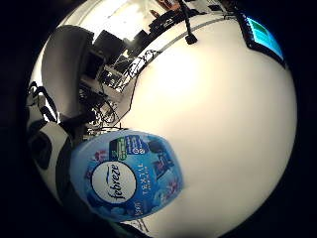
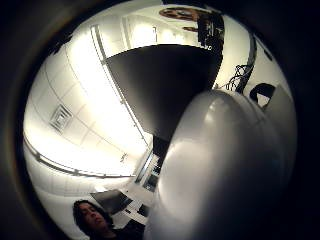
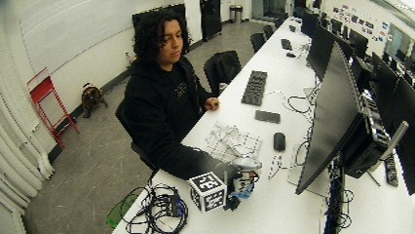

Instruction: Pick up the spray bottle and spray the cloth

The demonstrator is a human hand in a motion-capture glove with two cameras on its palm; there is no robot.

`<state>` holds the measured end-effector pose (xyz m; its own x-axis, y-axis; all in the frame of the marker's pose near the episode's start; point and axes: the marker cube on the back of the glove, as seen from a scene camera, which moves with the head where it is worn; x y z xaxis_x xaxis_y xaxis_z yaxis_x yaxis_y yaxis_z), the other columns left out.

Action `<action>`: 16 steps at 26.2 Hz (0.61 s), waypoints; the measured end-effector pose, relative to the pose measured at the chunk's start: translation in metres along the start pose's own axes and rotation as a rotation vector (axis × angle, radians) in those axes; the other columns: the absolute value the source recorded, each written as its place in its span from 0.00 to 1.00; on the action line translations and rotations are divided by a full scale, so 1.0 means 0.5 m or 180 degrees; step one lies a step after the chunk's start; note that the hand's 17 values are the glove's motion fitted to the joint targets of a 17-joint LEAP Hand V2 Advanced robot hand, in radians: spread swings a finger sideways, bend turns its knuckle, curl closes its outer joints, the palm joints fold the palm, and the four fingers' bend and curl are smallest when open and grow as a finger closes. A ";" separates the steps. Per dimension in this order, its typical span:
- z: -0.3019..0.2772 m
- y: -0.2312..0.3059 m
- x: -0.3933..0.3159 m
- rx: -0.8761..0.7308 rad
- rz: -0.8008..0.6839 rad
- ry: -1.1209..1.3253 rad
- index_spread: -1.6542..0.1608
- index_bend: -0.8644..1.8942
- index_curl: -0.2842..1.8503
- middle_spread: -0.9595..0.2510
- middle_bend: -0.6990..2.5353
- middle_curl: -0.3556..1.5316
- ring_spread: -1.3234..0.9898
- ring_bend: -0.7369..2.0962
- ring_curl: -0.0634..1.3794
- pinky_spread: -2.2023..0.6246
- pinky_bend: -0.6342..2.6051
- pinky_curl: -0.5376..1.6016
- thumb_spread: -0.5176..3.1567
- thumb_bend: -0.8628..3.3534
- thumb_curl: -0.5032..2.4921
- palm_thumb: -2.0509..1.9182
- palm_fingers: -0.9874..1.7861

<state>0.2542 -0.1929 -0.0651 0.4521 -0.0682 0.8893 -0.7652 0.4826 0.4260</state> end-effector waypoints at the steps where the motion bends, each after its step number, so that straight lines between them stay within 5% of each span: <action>1: 0.000 0.000 -0.001 -0.0016 -0.0001 -0.0008 0.75 0.43 0.36 0.61 0.41 0.48 0.47 0.52 0.38 0.66 0.33 0.45 0.24 0.20 0.38 0.76 0.87; 8: -0.037 0.024 -0.049 -0.0516 -0.0056 -0.0150 0.75 0.44 0.38 0.62 0.42 0.48 0.47 0.53 0.39 0.66 0.34 0.45 0.22 0.20 0.39 0.76 0.87; 16: -0.084 0.063 -0.189 -0.2149 -0.0481 0.0787 0.76 0.45 0.39 0.62 0.42 0.49 0.47 0.53 0.39 0.67 0.34 0.45 0.21 0.20 0.41 0.76 0.86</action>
<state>0.2067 -0.1345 -0.1425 0.6815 -0.0162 0.7316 -0.2735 0.9217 0.2752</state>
